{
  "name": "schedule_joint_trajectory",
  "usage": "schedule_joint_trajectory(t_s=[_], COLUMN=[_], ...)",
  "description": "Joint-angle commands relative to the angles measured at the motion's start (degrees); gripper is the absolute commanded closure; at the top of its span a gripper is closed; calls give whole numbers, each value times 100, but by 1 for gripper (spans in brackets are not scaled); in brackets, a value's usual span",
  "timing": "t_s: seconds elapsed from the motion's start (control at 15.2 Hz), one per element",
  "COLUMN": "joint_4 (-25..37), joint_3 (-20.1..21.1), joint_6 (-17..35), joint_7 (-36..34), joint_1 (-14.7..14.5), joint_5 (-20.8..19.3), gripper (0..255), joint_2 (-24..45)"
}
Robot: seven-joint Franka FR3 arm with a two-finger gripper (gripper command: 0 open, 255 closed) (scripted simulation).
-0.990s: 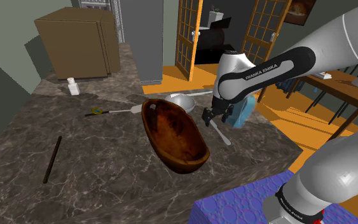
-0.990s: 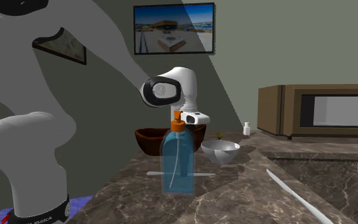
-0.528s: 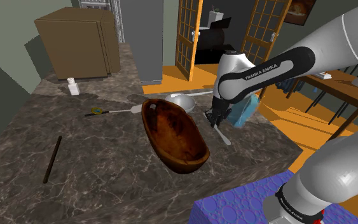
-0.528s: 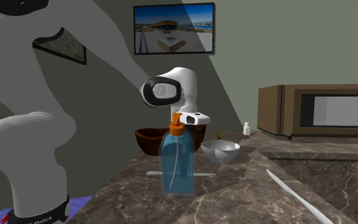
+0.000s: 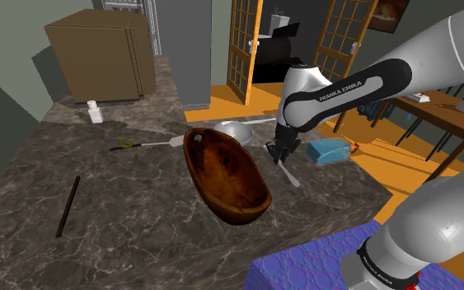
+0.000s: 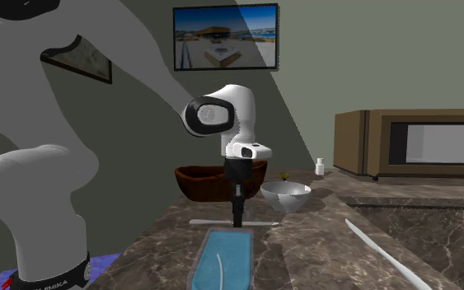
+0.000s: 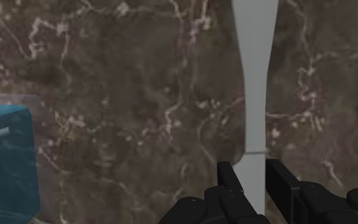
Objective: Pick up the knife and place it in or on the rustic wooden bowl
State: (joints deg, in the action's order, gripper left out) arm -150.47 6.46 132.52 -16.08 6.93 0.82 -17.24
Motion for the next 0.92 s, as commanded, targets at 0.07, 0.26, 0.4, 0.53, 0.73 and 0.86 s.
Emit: schedule_joint_trajectory(t_s=[0.07, 0.26, 0.4, 0.53, 0.73, 0.86], joint_4=[99, 220, 306, 398, 545, 649], joint_3=[-13, -25, -33, -40, -51, -58], joint_6=[-241, -513, -692, -869, -1131, -1303], joint_7=[19, 34, 43, 51, 62, 68], joint_1=[-3, -8, -11, -13, -15, -16], joint_5=[11, 22, 28, 32, 37, 39], gripper=[255, 255, 255, 255, 255, 255], joint_2=[-141, -293, -385, -470, -586, -655])
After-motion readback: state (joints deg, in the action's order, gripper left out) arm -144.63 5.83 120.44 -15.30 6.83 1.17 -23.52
